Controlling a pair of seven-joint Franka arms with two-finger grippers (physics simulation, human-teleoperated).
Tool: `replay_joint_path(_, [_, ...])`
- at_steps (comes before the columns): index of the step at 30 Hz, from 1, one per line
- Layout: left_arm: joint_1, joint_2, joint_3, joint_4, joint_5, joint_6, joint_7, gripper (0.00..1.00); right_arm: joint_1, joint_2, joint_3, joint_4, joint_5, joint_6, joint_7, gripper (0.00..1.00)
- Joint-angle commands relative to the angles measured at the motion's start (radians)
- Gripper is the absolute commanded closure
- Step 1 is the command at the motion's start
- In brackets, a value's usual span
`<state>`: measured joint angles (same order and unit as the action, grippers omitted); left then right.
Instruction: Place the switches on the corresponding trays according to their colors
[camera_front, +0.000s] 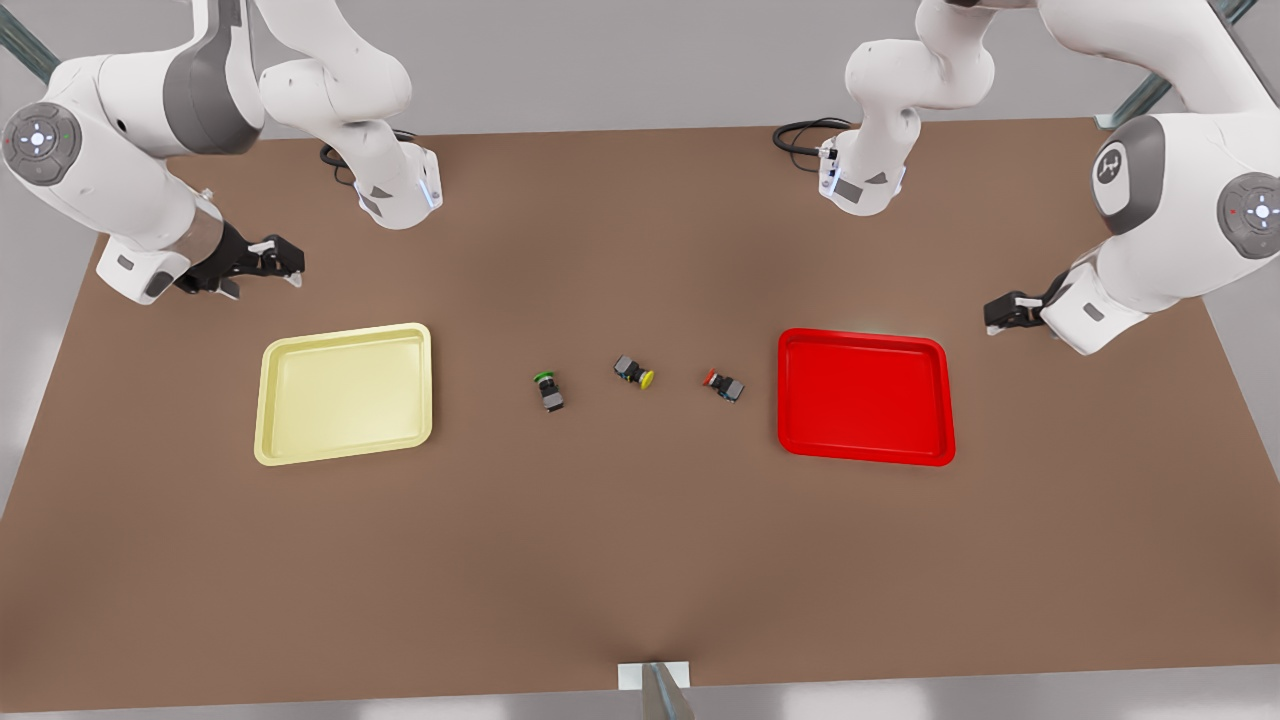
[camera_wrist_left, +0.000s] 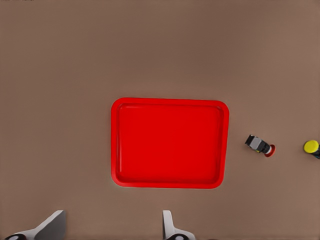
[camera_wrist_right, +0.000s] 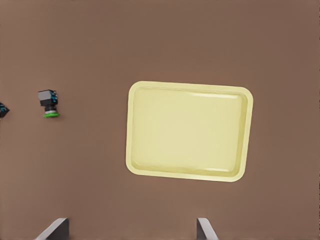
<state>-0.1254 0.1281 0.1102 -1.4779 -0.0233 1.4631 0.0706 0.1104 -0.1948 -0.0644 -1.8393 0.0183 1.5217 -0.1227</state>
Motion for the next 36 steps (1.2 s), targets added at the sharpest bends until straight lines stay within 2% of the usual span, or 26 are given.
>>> replay_joint_path(1, [0.000,-0.001,-0.001,0.001,-0.001,-0.001,0.000,0.00,0.000,0.000,0.000,0.000,0.000,0.000,0.000,0.00])
replay_joint_path(4, [-0.002,-0.011,-0.009,-0.039,0.008,0.014,-0.006,0.00,0.000,0.001,0.000,0.002,0.000,0.002,0.000,0.00])
replay_joint_path(6, [-0.005,0.018,-0.030,-0.053,0.000,0.023,-0.178,0.00,0.002,0.032,0.002,0.026,0.034,0.026,-0.006,0.00])
replay_joint_path(7, [-0.008,0.039,-0.061,-0.051,-0.006,0.037,-0.299,0.00,0.000,0.089,0.035,0.077,0.034,0.026,-0.031,0.00])
replay_joint_path(8, [-0.010,0.065,-0.093,-0.050,-0.024,0.062,-0.466,0.00,0.000,0.178,0.113,0.153,0.032,0.038,-0.035,0.00])
replay_joint_path(11, [-0.013,0.154,-0.221,-0.050,-0.061,0.192,-0.934,0.00,0.000,0.365,0.268,0.299,0.034,0.061,-0.055,0.00])
replay_joint_path(13, [-0.013,0.212,-0.313,-0.048,-0.060,0.296,-1.210,0.00,0.000,0.440,0.414,0.307,0.008,0.193,-0.057,0.00])
replay_joint_path(15, [-0.054,0.275,-0.365,-0.051,-0.044,0.359,-1.384,0.00,0.002,0.528,0.512,0.305,-0.001,0.302,-0.055,0.00])
replay_joint_path(17, [-0.125,0.300,-0.365,-0.065,-0.027,0.384,-1.488,0.00,0.123,0.581,0.514,0.328,-0.149,0.322,-0.032,0.00])
replay_joint_path(19, [-0.169,0.315,-0.382,-0.099,-0.023,0.427,-1.574,0.00,0.129,0.618,0.518,0.338,-0.146,0.339,-0.043,0.00])
replay_joint_path(20, [-0.171,0.331,-0.409,-0.108,0.002,0.439,-1.620,0.00,0.127,0.617,0.555,0.324,-0.089,0.347,-0.041,0.00])
replay_joint_path(26, [-0.191,0.321,-0.425,-0.344,0.054,0.683,-1.661,0.00,0.212,0.597,0.560,0.170,-0.081,0.486,-0.014,0.00])
replay_joint_path(32, [-0.189,0.340,-0.388,-0.489,0.066,0.936,-1.657,0.00,0.241,0.683,0.548,0.190,-0.118,0.549,0.006,0.00])
replay_joint_path(36, [-0.189,0.340,-0.374,-0.529,0.066,0.982,-1.654,0.00,0.233,0.722,0.529,0.199,-0.129,0.546,0.020,0.00])
